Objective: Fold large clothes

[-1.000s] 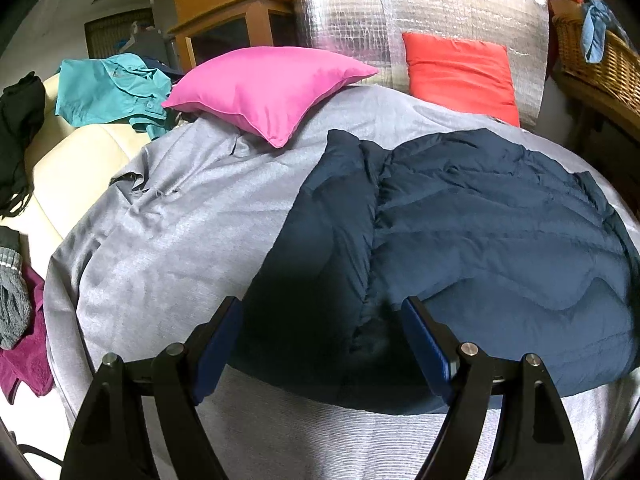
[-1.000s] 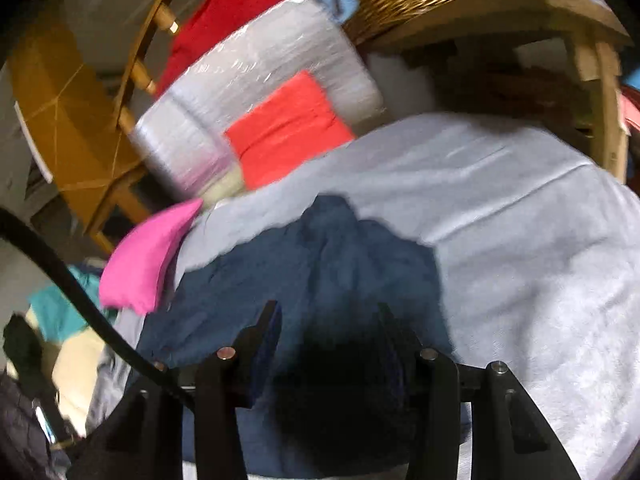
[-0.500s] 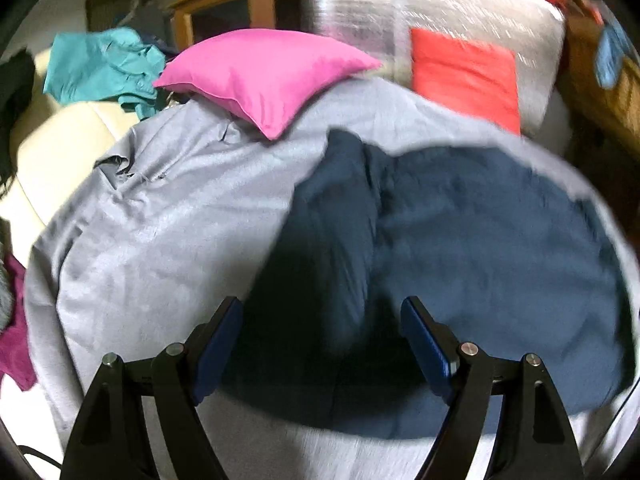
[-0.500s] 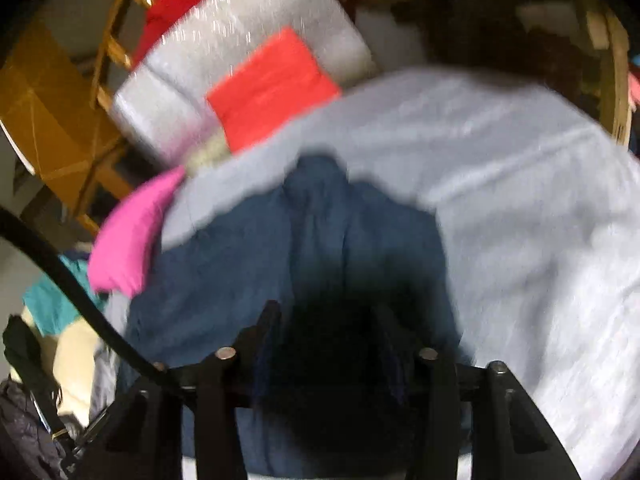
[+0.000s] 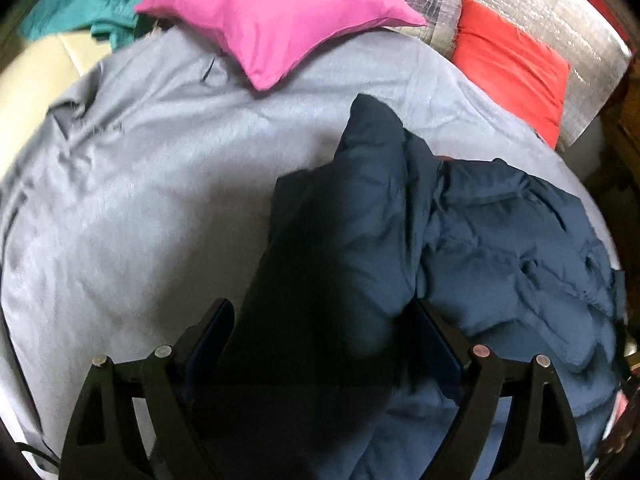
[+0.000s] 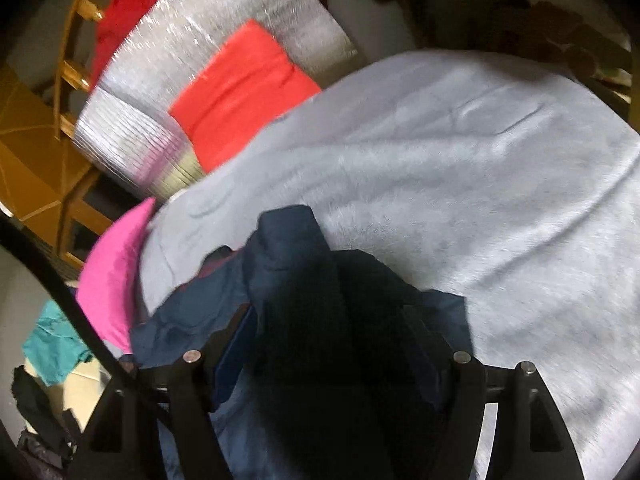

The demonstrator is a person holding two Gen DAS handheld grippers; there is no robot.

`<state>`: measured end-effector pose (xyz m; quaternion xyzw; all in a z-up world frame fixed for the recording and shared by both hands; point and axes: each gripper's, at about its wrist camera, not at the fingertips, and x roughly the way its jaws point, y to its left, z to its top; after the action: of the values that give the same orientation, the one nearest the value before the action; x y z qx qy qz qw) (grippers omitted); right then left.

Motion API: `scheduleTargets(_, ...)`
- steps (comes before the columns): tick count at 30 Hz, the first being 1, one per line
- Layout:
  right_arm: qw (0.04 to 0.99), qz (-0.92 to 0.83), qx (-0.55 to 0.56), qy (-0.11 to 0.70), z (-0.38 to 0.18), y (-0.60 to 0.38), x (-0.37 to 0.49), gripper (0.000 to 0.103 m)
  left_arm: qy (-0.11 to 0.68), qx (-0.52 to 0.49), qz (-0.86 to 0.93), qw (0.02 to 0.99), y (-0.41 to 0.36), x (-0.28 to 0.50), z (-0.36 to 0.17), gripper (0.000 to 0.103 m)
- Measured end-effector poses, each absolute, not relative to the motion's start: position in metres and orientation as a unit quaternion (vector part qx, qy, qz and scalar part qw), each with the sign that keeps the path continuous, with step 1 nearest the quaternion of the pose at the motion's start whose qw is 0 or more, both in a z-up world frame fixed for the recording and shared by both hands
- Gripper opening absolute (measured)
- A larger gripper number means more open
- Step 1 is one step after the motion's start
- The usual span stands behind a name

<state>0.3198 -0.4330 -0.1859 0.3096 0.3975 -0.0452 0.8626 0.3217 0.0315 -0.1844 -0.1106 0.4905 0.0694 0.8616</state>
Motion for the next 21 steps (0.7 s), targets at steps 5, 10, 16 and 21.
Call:
scheduleTargets(5,0.865,-0.082,0.251,0.427,-0.203,-0.422,0.331,0.052,0.492,-0.091,0.072,0.863,0.028,0.327,-0.187,0.090)
scheduleTargets(10,0.872,-0.109,0.246,0.408,-0.192,-0.425,0.317,0.035,0.468,-0.041,0.092,0.878,0.017,0.324,-0.178,0.089)
scheduleTargets(16,0.874,-0.098,0.269,0.393,-0.177,-0.428,0.301,0.041,0.474,-0.044,0.097,0.874,0.019,0.323,-0.178,0.090)
scheduleTargets(21,0.913,-0.023,0.237,0.333,-0.135,-0.403,0.254,0.040,0.402,-0.015,0.101,0.910,0.005,0.288,-0.140,0.090)
